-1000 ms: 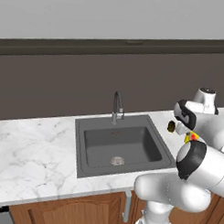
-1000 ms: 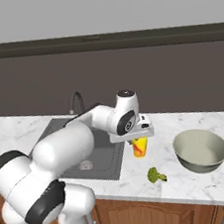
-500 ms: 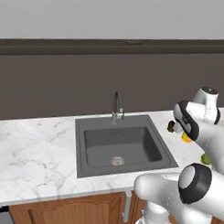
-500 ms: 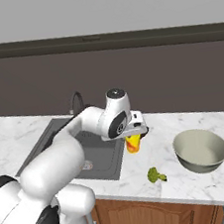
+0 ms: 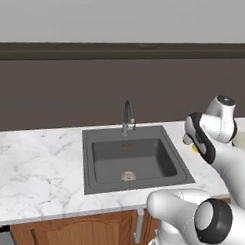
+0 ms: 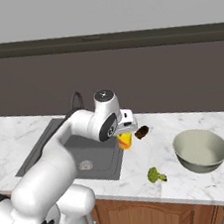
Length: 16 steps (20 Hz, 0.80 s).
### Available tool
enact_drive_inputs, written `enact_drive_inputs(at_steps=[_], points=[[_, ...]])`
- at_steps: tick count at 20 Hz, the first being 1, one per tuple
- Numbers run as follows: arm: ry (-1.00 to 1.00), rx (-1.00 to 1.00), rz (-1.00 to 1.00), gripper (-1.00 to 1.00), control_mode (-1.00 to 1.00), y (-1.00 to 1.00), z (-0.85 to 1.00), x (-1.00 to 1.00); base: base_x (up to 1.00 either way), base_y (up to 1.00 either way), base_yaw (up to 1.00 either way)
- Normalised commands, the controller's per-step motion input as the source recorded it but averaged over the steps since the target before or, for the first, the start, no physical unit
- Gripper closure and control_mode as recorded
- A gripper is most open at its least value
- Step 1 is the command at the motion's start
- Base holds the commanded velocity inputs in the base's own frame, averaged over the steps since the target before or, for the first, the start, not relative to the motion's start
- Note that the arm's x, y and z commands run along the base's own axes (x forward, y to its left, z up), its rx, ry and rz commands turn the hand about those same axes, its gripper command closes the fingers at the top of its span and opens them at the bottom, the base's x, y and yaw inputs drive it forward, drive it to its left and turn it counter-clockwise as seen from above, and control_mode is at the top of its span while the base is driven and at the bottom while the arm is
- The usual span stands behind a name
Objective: Remove the broccoli and sweet potato from the sink. Then move the bowl and cup from the counter to the sink for washing.
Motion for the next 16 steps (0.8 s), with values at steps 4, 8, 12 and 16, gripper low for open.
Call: enact_drive_inputs(at_steps=[4,8,12,16], points=[[-0.02,0.00,0.02,1.00,-1.00,0.26,0.12,0.02,0.00,0.00,0.00],[0.00,0.00,0.04,1.00,-1.00,0.30,0.08,0.03,0.00,0.00,0.00],[0.00,0.00,0.07,1.00,-1.00,0.30,0.04,0.03,0.00,0.00,0.00],[0.00,0.00,0.07,1.00,-1.00,0.29,0.02,0.03,0.00,0.00,0.00]])
